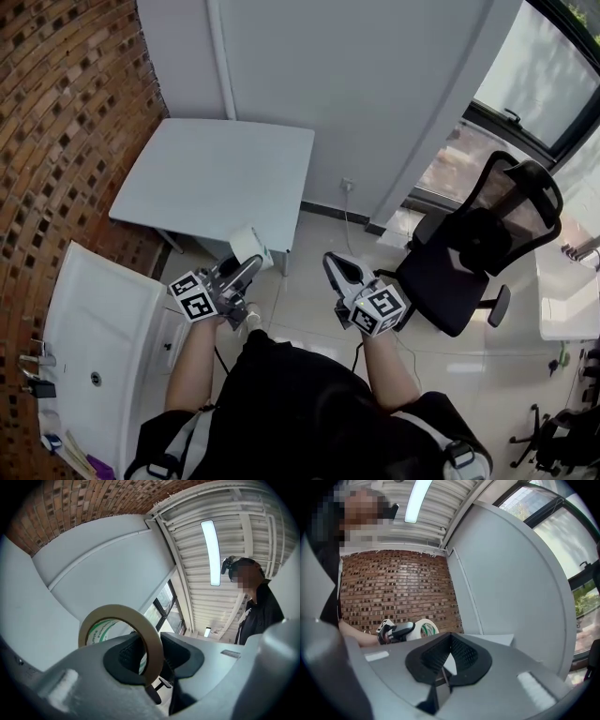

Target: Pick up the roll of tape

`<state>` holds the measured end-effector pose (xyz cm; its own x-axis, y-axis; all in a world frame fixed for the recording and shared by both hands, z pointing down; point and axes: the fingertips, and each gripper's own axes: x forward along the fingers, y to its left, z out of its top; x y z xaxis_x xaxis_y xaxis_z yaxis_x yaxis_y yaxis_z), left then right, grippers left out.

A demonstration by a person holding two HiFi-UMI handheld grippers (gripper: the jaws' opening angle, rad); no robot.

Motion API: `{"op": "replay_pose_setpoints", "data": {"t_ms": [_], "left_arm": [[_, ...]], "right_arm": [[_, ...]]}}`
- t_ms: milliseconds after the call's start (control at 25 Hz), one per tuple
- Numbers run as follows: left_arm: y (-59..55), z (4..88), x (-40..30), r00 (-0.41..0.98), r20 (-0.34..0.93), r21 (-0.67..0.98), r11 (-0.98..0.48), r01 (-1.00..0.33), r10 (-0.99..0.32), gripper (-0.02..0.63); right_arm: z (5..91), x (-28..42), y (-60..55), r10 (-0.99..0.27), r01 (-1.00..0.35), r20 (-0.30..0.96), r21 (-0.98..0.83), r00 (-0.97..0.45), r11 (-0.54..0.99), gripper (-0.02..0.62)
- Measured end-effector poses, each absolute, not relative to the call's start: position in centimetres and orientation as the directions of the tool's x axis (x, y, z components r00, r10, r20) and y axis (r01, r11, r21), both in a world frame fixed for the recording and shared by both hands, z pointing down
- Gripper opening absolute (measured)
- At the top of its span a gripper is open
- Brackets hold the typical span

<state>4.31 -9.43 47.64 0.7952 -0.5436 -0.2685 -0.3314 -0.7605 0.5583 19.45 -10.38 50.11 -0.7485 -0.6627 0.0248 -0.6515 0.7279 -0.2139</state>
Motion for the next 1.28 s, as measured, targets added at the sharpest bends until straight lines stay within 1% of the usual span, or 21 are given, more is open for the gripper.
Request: {"op": "replay_pose_setpoints", "data": {"t_ms": [200,400,640,920,1280], "left_arm": [[-6.3,47.1,3.6,0.764,-0.291,0.572,-0.744,-0.344,-0.576,0.112],[-5.7,46.8,3.0,0.761,-0.277,0.556,-0.744,-0.371,-0.586,0.112],[-5.6,45.3,2.2,0.782,-0.273,0.505,-0.775,-0.380,-0.561,0.112],[-4.2,44.3,0.4,0.836,-0.222,0.394,-0.831,-0.393,-0.501,0.114],[-3.9,44.5,-2.7,0.847,-0.235,0.393,-0.843,-0.367,-0.478,0.114]], "right_arm": [[51.3,19.1,-8.0,-0.642,-0.627,0.032,-0.254,-0.766,0.736,0.006],[51.2,18.6,-6.9,-0.600,-0.583,0.013,-0.252,-0.800,0.773,0.006],[49.2,18.1,-8.0,-0.638,-0.621,0.001,-0.226,-0.770,0.750,0.006],[47.7,14.9,-8.2,-0.626,-0.615,-0.019,-0.167,-0.779,0.771,0.005],[46.7,11.3,-8.5,-0.641,-0.632,-0.035,-0.137,-0.767,0.763,0.005]]}}
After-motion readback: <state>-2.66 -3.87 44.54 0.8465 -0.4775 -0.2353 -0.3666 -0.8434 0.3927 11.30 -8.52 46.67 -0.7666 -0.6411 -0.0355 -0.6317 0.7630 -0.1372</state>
